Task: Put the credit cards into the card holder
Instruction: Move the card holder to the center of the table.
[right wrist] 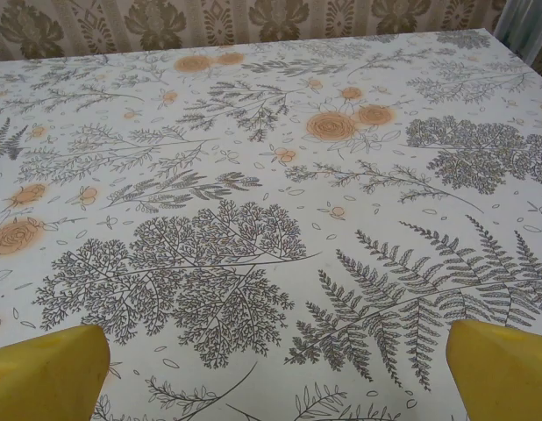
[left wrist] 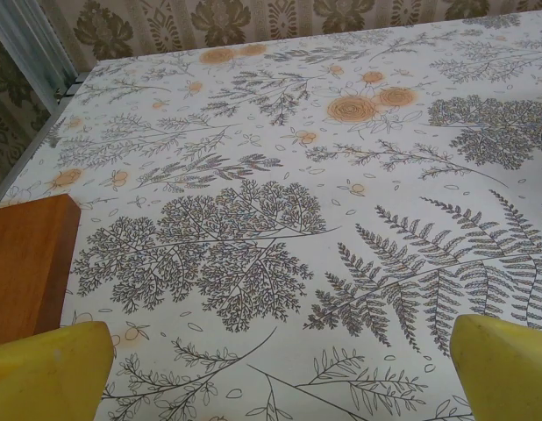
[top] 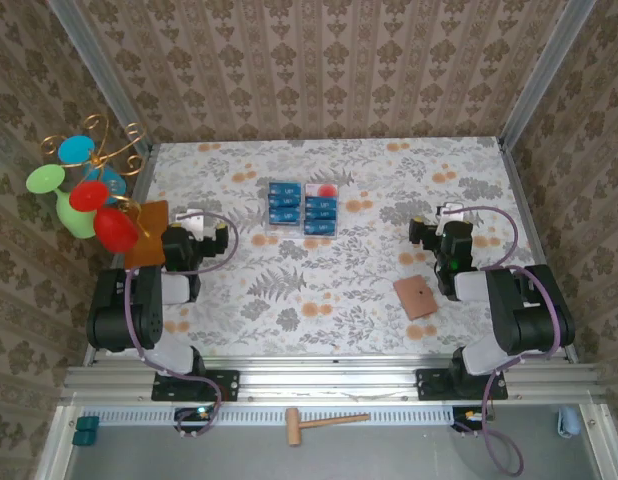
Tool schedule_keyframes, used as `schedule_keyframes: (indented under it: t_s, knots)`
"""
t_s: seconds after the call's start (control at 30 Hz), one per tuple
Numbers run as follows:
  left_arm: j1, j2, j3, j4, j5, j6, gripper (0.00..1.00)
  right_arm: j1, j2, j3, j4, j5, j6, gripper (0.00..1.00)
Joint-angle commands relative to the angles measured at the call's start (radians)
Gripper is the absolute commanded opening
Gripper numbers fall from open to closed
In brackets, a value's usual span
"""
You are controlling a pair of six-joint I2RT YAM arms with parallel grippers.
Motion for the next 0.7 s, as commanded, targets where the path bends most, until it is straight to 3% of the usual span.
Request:
schedule_keyframes:
  t_s: [0.0,0.67]
  knots:
    - [0.005,-0.001,0.009,0.002,0.009,-0.013,1.00,-0.003,0.002,0.000,0.031,-0.009,-0.021,1.00]
    - [-0.007,0.001,0.012,-0.003,-0.022,-0.013,1.00,-0.010,0.002,0.001,0.027,-0.024,-0.017,1.00]
